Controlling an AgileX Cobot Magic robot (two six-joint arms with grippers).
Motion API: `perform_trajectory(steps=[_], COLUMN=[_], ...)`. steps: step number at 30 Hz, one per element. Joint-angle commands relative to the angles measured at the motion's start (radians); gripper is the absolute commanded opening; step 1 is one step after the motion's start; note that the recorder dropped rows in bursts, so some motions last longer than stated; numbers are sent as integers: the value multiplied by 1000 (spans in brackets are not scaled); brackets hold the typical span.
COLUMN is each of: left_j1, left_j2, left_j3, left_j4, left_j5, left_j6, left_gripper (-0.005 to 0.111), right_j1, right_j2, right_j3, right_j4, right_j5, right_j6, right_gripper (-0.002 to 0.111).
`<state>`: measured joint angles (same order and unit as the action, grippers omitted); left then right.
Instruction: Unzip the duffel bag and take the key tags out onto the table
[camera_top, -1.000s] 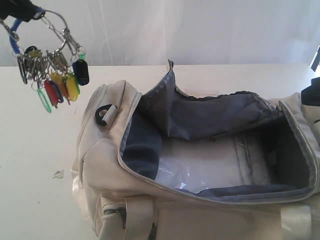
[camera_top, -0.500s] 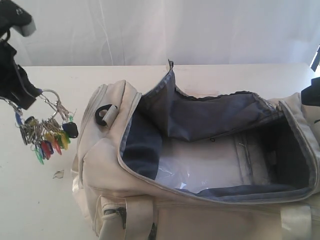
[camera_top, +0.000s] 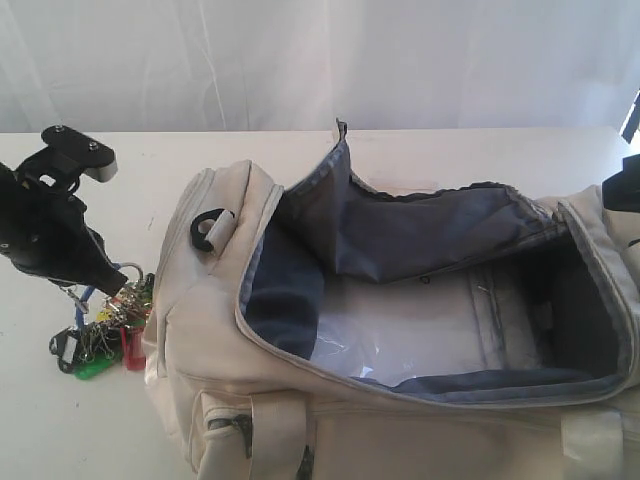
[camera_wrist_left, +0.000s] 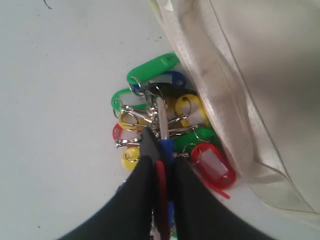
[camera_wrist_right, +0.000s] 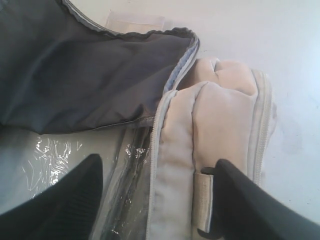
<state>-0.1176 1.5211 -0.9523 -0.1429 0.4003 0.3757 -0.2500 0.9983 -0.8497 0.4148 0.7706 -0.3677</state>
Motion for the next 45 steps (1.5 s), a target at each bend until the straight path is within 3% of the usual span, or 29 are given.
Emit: perform_trajectory(steps=[1,5,8,18,26,31,35,41,45], left_j1=[1,1,1,1,1,1,1,1,1], left_j2=[24,26,26,-48,-243,-435,-621,-896,-1049], left_j3=[4,4,0,-179,-336,-345,-341,-264,-191], left_j4=[-31,-33,-33,-21,-8,-31,-55,-80,-80], left_j5=[29,38,44,315,539,630,697,679,636], left_j6=[-10,-10,-10,-10,-71,-93,-94,-142,-170], left_gripper=[12,45,58,62,62,52,32,0,0], right_j1=[-6,-6,-6,-6,-6,-6,-6,-6,-6], right_j2=[-5,-5,-5,-5,-7,-22,-64,-184,-284], right_j3=[5,5,5,5,5,5,5,5,5], right_j4=[6,6,6,6,13,50,69,107,111], right_j5=[-11,-11,-11,-11,-13,18,85,142,154], right_j6=[-11,-11,-11,-11,-33,-83,-83,-83,-83], right_gripper=[60,60,60,60,60,59,52,29,5])
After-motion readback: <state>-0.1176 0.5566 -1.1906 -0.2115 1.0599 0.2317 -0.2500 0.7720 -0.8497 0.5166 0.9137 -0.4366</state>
